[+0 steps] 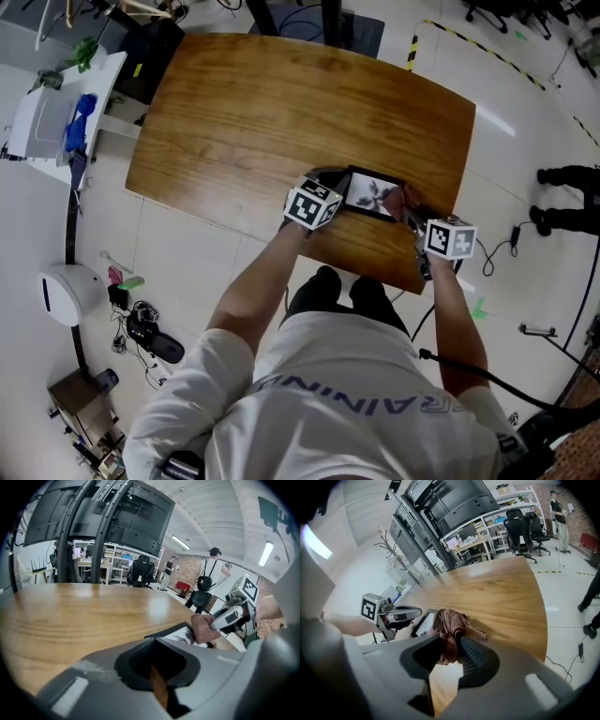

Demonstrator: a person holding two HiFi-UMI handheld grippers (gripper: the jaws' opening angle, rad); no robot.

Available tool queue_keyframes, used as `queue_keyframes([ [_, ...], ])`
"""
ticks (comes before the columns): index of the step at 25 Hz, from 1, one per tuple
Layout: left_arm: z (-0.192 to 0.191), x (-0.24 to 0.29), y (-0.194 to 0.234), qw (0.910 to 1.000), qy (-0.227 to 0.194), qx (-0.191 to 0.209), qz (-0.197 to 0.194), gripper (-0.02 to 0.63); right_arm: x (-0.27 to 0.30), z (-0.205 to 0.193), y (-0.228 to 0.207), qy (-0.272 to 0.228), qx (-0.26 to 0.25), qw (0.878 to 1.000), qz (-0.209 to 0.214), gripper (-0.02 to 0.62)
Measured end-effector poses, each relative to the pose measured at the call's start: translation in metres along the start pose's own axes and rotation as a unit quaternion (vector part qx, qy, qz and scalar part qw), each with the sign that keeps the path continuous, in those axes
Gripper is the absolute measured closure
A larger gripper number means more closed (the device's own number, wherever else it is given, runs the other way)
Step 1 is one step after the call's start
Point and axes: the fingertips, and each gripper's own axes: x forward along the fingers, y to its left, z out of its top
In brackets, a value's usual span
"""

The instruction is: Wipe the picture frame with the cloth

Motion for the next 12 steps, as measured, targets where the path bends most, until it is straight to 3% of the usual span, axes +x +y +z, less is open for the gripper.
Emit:
queue_keyframes([
  [12, 0.0002, 0.0119, 0.0020, 0.9998, 0.014, -0.007, -0.009, 0.598, -0.0010, 0.0021, 0.0020, 0.003, -0.004, 1.000, 0.009, 0.489],
])
